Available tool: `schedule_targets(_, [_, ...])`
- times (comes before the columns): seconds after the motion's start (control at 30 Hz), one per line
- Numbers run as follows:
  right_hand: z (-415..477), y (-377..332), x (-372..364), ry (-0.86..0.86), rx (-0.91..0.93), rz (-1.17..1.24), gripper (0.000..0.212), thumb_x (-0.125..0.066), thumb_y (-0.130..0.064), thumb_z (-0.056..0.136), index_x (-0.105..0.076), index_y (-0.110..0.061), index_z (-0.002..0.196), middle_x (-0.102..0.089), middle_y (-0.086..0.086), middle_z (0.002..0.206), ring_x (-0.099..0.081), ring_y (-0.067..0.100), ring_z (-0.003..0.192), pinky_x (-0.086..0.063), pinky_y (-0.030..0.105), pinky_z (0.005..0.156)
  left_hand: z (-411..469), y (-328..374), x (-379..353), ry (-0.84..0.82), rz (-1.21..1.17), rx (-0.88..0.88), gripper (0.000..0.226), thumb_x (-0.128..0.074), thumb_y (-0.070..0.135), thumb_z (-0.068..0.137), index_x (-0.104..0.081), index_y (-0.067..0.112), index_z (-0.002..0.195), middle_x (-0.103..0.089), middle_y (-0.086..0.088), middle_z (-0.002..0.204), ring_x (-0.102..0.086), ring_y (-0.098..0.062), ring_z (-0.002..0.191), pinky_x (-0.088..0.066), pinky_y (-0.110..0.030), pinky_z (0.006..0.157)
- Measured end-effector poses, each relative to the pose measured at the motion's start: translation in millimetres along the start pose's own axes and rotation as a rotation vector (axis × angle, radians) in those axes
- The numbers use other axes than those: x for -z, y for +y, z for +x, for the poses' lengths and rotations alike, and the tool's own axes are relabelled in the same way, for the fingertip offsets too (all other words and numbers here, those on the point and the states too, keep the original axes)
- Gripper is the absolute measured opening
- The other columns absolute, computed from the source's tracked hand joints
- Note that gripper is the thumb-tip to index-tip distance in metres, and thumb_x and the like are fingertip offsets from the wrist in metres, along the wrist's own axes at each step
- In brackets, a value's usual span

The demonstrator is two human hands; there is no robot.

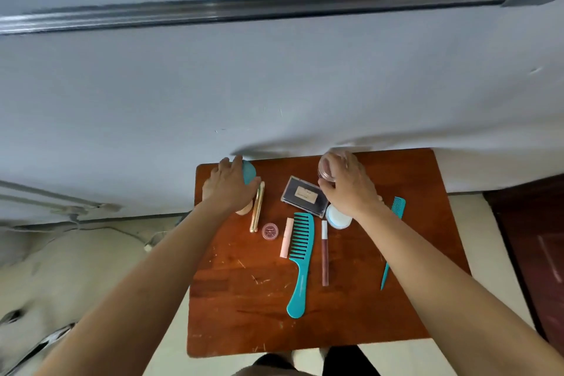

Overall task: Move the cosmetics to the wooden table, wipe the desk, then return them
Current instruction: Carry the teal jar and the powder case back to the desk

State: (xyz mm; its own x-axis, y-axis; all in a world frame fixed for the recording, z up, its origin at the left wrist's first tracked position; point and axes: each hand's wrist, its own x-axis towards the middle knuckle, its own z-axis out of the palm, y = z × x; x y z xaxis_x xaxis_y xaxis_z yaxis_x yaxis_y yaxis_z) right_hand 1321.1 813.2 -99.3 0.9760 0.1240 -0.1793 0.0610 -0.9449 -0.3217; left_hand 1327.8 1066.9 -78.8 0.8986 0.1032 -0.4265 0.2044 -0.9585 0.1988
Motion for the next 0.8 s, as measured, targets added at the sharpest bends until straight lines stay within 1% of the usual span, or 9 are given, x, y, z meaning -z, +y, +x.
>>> schedule_targets(0.07, [8.5,3.9,-6.5,-0.034,-0.020,0.002,0.050,-0.061,-0.041,0.093,-0.041,-0.023,0.134,-0.031,0.006,0.151,-0.044,0.028,0.132,-0.052,0.035,0.095,10.0,6.5,-4.6,-0.040,0.043,0.013,0.077,-0.053,0.059,0.089,-0.023,0.023,0.149,-0.041,-0.011,0.144,-0.048,-0.035,0.126,-0.049,-0.046,0.093])
schedule_targets(0.13, [14.5,7.6,-10.4,-0.039,-0.039,0.017,0.049,-0.064,-0.037,0.092,-0.042,-0.021,0.132,-0.033,0.009,0.149,-0.045,0.029,0.130,-0.054,0.036,0.093,16.9,12.4,-6.1,-0.054,0.063,0.038,0.076,-0.056,0.056,0.087,-0.024,0.025,0.148,-0.045,-0.012,0.139,-0.054,-0.035,0.118,-0.053,-0.044,0.086])
schedule_targets(0.2, [18.2,9.6,-11.9,-0.027,-0.047,0.034,0.047,-0.064,-0.032,0.092,-0.042,-0.018,0.131,-0.038,0.012,0.144,-0.049,0.030,0.126,-0.054,0.036,0.091,20.4,16.7,-6.4,-0.054,0.061,0.068,0.071,-0.061,0.047,0.087,-0.027,0.024,0.146,-0.047,-0.013,0.134,-0.058,-0.035,0.113,-0.055,-0.041,0.080])
schedule_targets(0.3, [20.7,11.6,-12.1,-0.024,-0.040,0.063,0.047,-0.065,-0.029,0.091,-0.041,-0.016,0.129,-0.039,0.014,0.142,-0.050,0.029,0.124,-0.054,0.036,0.092,20.0,22.1,-6.6,-0.041,0.065,0.109,0.067,-0.067,0.031,0.086,-0.032,0.022,0.142,-0.048,-0.014,0.129,-0.059,-0.035,0.108,-0.052,-0.037,0.072])
schedule_targets(0.4, [18.5,13.7,-10.6,-0.016,-0.009,0.088,0.046,-0.066,-0.029,0.091,-0.042,-0.016,0.128,-0.039,0.014,0.142,-0.051,0.028,0.124,-0.055,0.033,0.092,17.6,24.1,-4.1,-0.036,0.045,0.109,0.063,-0.068,0.025,0.086,-0.036,0.020,0.139,-0.049,-0.014,0.126,-0.060,-0.035,0.106,-0.053,-0.037,0.074])
schedule_targets(0.53, [10.0,16.6,-2.6,0.023,0.031,0.094,0.049,-0.069,-0.030,0.088,-0.043,-0.017,0.128,-0.042,0.011,0.140,-0.052,0.026,0.122,-0.053,0.028,0.089,5.3,24.7,5.0,0.029,0.012,0.061,0.061,-0.068,0.029,0.085,-0.038,0.022,0.139,-0.050,-0.012,0.129,-0.061,-0.031,0.105,-0.054,-0.036,0.076])
schedule_targets(0.63, [-0.4,14.3,11.0,0.059,0.052,0.087,0.052,-0.071,-0.030,0.087,-0.044,-0.019,0.129,-0.042,0.010,0.139,-0.052,0.025,0.123,-0.054,0.026,0.088,-11.9,24.9,16.5,0.112,0.000,-0.009,0.062,-0.067,0.033,0.086,-0.039,0.025,0.140,-0.049,-0.009,0.133,-0.059,-0.030,0.107,-0.049,-0.031,0.072])
schedule_targets(0.73, [-14.8,10.4,31.2,0.106,0.051,0.080,0.052,-0.071,-0.033,0.086,-0.043,-0.021,0.129,-0.044,0.007,0.138,-0.051,0.023,0.122,-0.055,0.025,0.084,-30.3,25.4,32.4,0.188,0.020,-0.100,0.061,-0.066,0.037,0.086,-0.041,0.027,0.141,-0.049,-0.005,0.135,-0.058,-0.027,0.110,-0.051,-0.033,0.078])
schedule_targets(0.8, [-27.9,7.2,49.1,0.158,0.048,0.076,0.052,-0.070,-0.037,0.086,-0.044,-0.022,0.128,-0.046,0.004,0.136,-0.052,0.021,0.120,-0.056,0.025,0.081,-43.8,27.3,44.4,0.253,0.028,-0.177,0.062,-0.066,0.042,0.084,-0.041,0.029,0.140,-0.050,-0.003,0.134,-0.057,-0.025,0.111,-0.052,-0.033,0.079])
